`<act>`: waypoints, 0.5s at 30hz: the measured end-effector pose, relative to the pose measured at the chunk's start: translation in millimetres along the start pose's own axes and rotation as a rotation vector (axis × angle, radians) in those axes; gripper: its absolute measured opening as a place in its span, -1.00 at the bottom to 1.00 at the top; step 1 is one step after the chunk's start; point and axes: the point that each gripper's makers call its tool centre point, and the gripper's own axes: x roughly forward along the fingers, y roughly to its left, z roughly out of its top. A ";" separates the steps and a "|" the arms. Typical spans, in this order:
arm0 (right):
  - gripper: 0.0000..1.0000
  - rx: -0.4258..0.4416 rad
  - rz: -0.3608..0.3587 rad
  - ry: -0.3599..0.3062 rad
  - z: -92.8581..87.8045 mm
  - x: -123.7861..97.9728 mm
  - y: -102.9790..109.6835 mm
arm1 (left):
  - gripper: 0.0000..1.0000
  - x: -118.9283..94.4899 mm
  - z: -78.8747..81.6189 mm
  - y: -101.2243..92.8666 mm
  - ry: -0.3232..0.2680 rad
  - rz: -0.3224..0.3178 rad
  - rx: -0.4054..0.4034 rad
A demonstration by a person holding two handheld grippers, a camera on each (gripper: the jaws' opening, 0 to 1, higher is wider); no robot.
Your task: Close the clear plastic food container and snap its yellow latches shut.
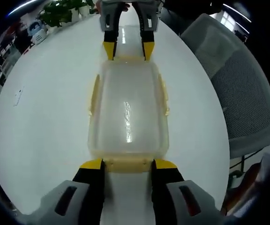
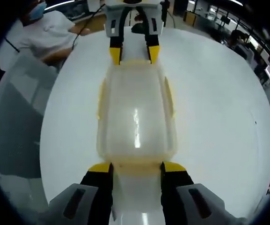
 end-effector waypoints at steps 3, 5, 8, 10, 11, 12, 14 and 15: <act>-0.23 -0.001 0.002 -0.002 0.7 -1.4 0.1 | -0.24 -0.3 0.3 -0.9 0.002 0.001 -0.001; -0.23 0.001 0.006 -0.004 1.2 -2.1 1.3 | -0.24 -0.6 0.6 -2.3 0.004 -0.001 -0.001; -0.23 -0.002 0.008 -0.001 1.1 -2.2 2.3 | -0.24 -0.4 0.5 -1.9 0.007 0.000 0.003; -0.23 -0.002 0.011 -0.002 1.4 -2.5 3.7 | -0.25 -0.7 0.5 -3.4 0.008 -0.001 0.004; -0.23 0.000 0.011 -0.001 1.7 -3.0 4.0 | -0.25 -1.2 0.5 -3.4 0.008 0.000 0.004; -0.23 -0.004 0.012 -0.001 2.0 -3.8 5.0 | -0.25 -2.3 1.0 -4.9 0.008 -0.004 0.000; -0.23 -0.006 0.014 -0.002 2.2 -5.2 6.0 | -0.25 -3.4 1.5 -5.7 0.007 -0.003 0.000; -0.23 -0.007 0.015 -0.002 2.3 -5.5 5.8 | -0.25 -3.8 1.9 -5.8 0.006 -0.003 0.002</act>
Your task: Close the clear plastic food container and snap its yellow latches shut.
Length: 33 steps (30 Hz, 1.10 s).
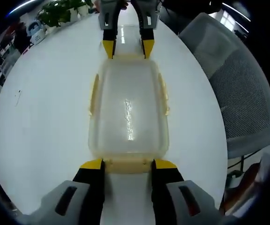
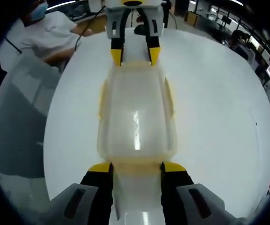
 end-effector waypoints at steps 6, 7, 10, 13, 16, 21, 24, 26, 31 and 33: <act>-0.23 -0.005 -0.001 0.007 -0.3 -4.5 0.3 | -0.25 -3.2 3.3 -0.2 -0.005 0.003 -0.002; -0.23 -0.007 0.000 0.008 -0.5 -5.4 0.6 | -0.25 -3.7 3.9 -0.3 -0.005 0.006 0.001; -0.23 -0.009 0.001 0.009 -0.4 -7.5 1.5 | -0.25 -5.5 5.2 -1.5 -0.008 0.008 0.001; -0.23 -0.011 0.002 0.006 1.2 -10.6 3.0 | -0.25 -8.2 6.1 -2.0 -0.007 0.008 0.002; -0.23 -0.015 0.004 0.005 2.7 -13.9 4.0 | -0.25 -12.3 7.8 -3.2 -0.002 0.007 0.004; -0.23 -0.017 0.004 0.002 5.1 -23.5 5.4 | -0.25 -20.1 12.0 -4.1 0.002 0.009 0.006; -0.23 -0.019 0.008 0.003 3.9 -27.5 6.2 | -0.25 -23.6 16.3 -5.2 0.004 0.008 0.007; -0.23 -0.019 0.009 0.006 3.4 -30.0 6.8 | -0.25 -25.2 19.0 -6.2 0.005 0.007 0.005; -0.23 -0.025 0.013 0.011 1.6 -38.2 7.2 | -0.25 -29.3 25.3 -7.4 0.006 0.005 0.001; -0.23 -0.026 0.013 0.012 1.4 -41.8 7.1 | -0.25 -31.0 27.2 -7.2 0.004 0.006 0.000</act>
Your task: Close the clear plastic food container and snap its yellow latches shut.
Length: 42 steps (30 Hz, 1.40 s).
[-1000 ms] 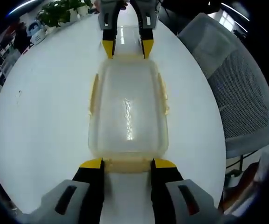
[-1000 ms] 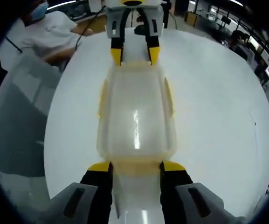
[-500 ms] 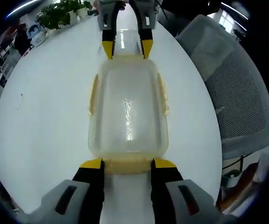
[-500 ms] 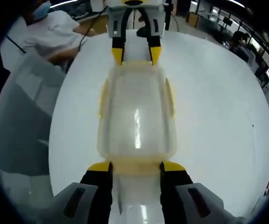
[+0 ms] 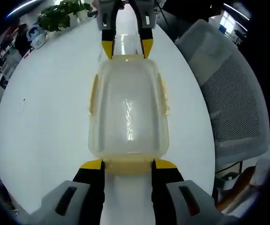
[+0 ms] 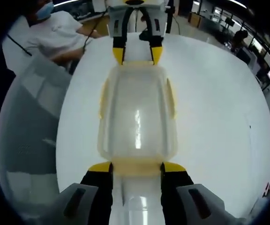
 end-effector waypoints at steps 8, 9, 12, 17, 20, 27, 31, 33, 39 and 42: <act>-0.23 -0.005 -0.001 -0.002 -0.3 -14.3 -3.5 | -0.25 -11.2 9.5 3.9 -0.002 0.008 -0.002; -0.23 -0.006 -0.002 -0.002 -0.5 -16.2 -4.0 | -0.25 -12.5 11.6 5.1 -0.002 0.010 0.000; -0.23 -0.005 0.000 -0.002 -2.3 -22.7 -5.7 | -0.25 -16.1 17.5 7.3 -0.004 0.013 0.002; -0.23 -0.011 -0.004 0.005 -7.1 -31.1 -8.2 | -0.25 -19.0 27.2 9.6 -0.005 0.019 0.005; -0.23 -0.015 -0.006 0.008 -10.4 -35.3 -9.7 | -0.25 -20.2 31.9 11.7 -0.007 0.020 0.005; -0.23 -0.019 -0.010 0.012 -17.2 -44.4 -10.3 | -0.24 -21.5 42.3 13.2 -0.009 0.023 0.008; -0.23 -0.022 -0.016 0.017 -23.7 -51.1 -12.4 | -0.24 -22.4 50.3 14.7 -0.015 0.028 0.011; -0.23 -0.022 -0.018 0.018 -25.2 -53.0 -13.2 | -0.24 -23.1 54.8 16.1 -0.016 0.029 0.010; -0.23 -0.025 -0.019 0.025 -34.3 -60.2 -14.3 | -0.24 -23.0 66.3 16.9 -0.013 0.030 0.014; -0.23 -0.026 -0.019 0.028 -38.7 -63.0 -14.6 | -0.24 -22.0 71.3 17.5 -0.015 0.029 0.015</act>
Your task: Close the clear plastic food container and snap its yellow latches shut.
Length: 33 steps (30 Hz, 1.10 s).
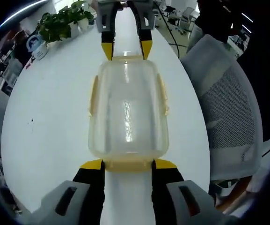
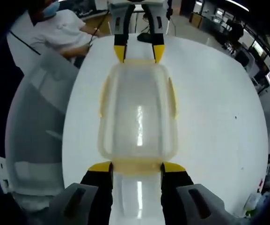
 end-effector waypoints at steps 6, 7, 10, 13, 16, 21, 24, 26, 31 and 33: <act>-0.23 -0.002 0.004 0.011 -10.4 -4.3 -0.1 | -0.24 3.2 10.2 -0.2 -0.004 -0.001 -0.002; -0.23 0.000 0.007 0.013 -12.8 -5.3 0.4 | -0.24 4.2 11.5 0.4 -0.005 -0.001 -0.003; -0.23 -0.004 0.006 0.017 -18.5 -7.5 0.5 | -0.24 6.6 18.6 -0.1 -0.010 -0.003 -0.006; -0.23 -0.001 0.010 0.019 -24.9 -10.7 1.7 | -0.24 8.8 25.5 0.2 -0.013 -0.004 -0.005; -0.23 0.001 0.012 0.022 -31.0 -13.8 1.5 | -0.24 11.3 32.2 -0.2 -0.013 -0.005 -0.006; -0.23 -0.004 0.011 0.037 -45.5 -18.2 0.7 | -0.24 16.8 46.4 0.6 -0.020 -0.006 -0.007; -0.23 -0.001 0.008 0.042 -54.5 -20.9 -0.3 | -0.24 19.5 53.3 2.9 -0.023 -0.006 -0.004; -0.23 0.001 0.006 0.039 -58.5 -22.6 -1.6 | -0.24 20.7 58.0 4.2 -0.026 -0.004 -0.002; -0.23 0.008 0.007 0.036 -67.8 -25.9 -2.8 | -0.24 25.2 67.4 6.3 -0.028 -0.008 0.000; -0.23 0.009 0.009 0.041 -72.8 -26.5 -2.6 | -0.24 28.3 72.0 7.1 -0.029 -0.011 0.001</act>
